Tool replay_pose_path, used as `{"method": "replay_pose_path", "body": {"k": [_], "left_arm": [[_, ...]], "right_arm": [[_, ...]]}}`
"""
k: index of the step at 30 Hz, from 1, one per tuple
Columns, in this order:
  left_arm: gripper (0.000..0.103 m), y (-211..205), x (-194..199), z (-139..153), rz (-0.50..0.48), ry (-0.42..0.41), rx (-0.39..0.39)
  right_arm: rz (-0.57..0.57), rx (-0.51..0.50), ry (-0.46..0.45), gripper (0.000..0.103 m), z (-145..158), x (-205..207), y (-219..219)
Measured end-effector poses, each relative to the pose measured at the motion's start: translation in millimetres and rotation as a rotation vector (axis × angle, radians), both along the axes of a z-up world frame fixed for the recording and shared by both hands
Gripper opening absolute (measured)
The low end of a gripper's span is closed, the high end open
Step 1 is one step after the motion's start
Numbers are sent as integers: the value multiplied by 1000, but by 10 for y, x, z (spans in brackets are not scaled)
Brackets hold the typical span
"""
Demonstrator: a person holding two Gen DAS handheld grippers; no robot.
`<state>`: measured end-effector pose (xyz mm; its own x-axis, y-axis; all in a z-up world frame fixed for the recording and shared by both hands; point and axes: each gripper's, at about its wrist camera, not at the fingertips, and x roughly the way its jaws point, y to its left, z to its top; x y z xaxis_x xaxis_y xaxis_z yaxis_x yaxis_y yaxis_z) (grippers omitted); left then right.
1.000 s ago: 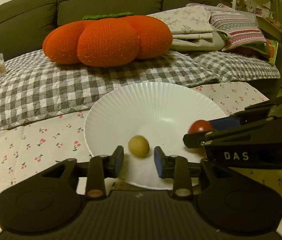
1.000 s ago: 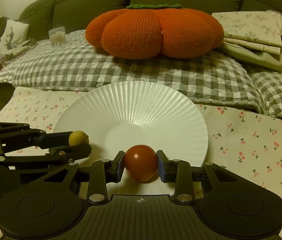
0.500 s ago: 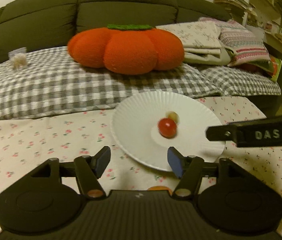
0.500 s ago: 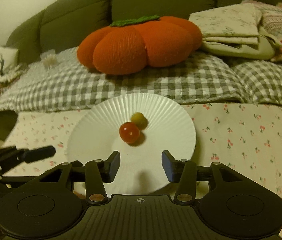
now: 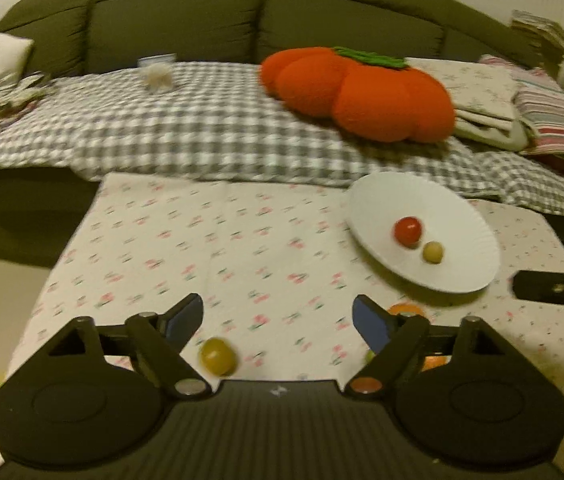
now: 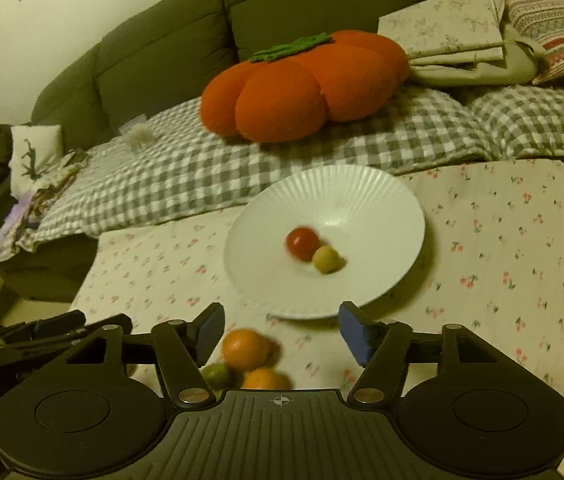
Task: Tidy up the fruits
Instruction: 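Return both tools to the fruit cluster, left tool toward another yellow plum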
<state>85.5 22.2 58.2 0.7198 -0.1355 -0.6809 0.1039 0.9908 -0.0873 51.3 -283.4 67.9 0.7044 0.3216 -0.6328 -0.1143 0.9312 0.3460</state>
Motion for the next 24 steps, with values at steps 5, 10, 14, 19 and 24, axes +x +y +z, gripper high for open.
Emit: {"method": "replay_pose_path", "body": {"k": [5,10,14,19,24], "left_arm": [[88,185,-110,-3,67,37,-7],[88,308,-141,-100,109,56,-2],[88,353,-150,-165,113,82,1],[88,537,-124,-203,162,131,-38],[88,643,-116,-255,189,138,-62]], "right_arm": [[6,1,-1,81,44,-213,64],[6,27,78,81,-86,-302,69],[12,-31,71,81,-129,-354,116],[27,-57,52,81,-166,-393,152],[-19,-38,72,81,-234,-350,39]]}}
